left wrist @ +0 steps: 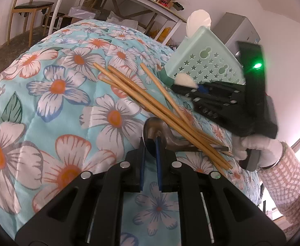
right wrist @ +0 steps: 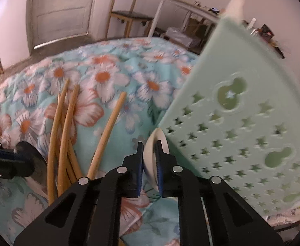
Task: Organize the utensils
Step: 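Carry the metal spoon toward the holder with the left tool while the right tool grasps the small white spoon, then lower the metal spoon into the holder with the left tool while the right tool drops the white spoon in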
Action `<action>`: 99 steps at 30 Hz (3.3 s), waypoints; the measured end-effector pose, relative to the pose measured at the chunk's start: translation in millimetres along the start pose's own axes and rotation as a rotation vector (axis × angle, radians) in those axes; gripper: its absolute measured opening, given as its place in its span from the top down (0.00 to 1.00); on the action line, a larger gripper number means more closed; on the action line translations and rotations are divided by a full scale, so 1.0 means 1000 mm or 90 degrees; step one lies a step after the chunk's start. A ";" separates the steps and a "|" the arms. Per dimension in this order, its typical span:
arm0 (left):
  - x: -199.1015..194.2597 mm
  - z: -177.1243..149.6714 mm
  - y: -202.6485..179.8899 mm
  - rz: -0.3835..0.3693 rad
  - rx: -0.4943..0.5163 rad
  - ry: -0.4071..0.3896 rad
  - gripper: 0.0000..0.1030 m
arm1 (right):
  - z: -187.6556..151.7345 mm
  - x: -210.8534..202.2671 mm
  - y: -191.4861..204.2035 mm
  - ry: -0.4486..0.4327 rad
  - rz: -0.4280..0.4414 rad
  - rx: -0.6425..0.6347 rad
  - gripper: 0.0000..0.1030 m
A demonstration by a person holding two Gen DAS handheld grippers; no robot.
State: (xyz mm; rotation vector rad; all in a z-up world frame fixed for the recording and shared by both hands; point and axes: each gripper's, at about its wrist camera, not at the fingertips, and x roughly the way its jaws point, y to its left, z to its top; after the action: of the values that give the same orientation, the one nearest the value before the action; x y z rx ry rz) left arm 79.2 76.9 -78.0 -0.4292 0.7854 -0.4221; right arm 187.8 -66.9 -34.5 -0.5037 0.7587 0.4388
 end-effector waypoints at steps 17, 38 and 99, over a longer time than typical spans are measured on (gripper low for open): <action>-0.057 0.021 -0.045 0.068 0.096 -0.127 0.98 | -0.047 -0.132 -0.060 -0.193 -0.017 0.276 0.89; -0.143 0.065 -0.128 0.098 0.247 -0.302 0.99 | -0.079 -0.181 -0.078 -0.301 0.005 0.381 0.89; -0.119 0.131 -0.130 0.078 0.197 -0.319 0.98 | -0.035 -0.086 -0.220 -0.411 0.284 0.400 0.57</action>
State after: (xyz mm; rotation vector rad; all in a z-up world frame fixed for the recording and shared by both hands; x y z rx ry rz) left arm 75.7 56.4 140.8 -0.1809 0.2507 -0.2970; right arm 232.7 -278.5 66.4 0.4026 0.3353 0.6950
